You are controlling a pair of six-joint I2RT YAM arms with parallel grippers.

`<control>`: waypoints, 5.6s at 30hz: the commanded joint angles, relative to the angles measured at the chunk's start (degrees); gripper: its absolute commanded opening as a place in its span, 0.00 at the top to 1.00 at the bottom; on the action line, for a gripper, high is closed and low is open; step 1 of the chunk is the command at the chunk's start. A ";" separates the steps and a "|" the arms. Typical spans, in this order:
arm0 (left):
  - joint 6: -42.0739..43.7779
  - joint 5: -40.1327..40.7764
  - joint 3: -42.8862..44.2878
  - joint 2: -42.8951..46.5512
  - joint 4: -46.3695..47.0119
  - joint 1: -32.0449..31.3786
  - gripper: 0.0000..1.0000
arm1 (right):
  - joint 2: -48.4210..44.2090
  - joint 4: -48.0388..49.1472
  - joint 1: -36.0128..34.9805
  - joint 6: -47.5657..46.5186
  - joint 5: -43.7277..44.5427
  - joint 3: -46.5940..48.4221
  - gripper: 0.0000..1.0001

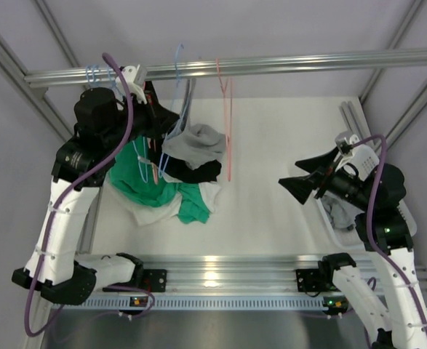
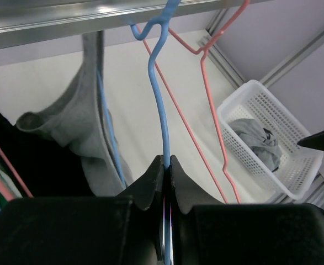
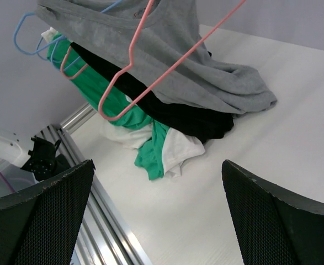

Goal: Remove the tank top from the hanger

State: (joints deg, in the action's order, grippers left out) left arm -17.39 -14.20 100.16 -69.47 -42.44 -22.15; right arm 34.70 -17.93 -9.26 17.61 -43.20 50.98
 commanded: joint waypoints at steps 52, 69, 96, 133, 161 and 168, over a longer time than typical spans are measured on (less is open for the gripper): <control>-21.02 -36.51 -64.83 51.63 17.39 0.09 1.00 | -1.48 12.38 -17.19 7.87 11.38 -18.44 0.18; -24.36 -45.48 -65.88 55.85 17.47 0.18 1.00 | 11.07 30.06 -51.65 1.56 54.45 -19.43 0.31; -25.15 -46.36 -62.89 55.67 17.39 0.18 1.00 | 25.24 41.22 -51.74 -0.20 50.23 -14.24 0.55; -16.45 -56.29 -44.00 46.45 17.39 0.18 1.00 | 0.37 3.17 -48.84 -4.16 85.30 0.25 1.00; -10.21 -54.54 -33.46 36.07 17.30 -2.19 1.00 | 13.47 -13.09 -26.52 -0.47 62.21 13.89 1.00; -9.86 -43.83 -25.28 31.69 18.17 -2.11 1.00 | 8.55 -0.88 -26.86 3.22 32.76 -0.16 1.00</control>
State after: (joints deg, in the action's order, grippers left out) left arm -28.08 -62.00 70.57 -35.81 -27.49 -23.94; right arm 45.41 -25.76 -37.19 18.02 4.67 55.53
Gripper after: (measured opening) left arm 0.075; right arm 0.013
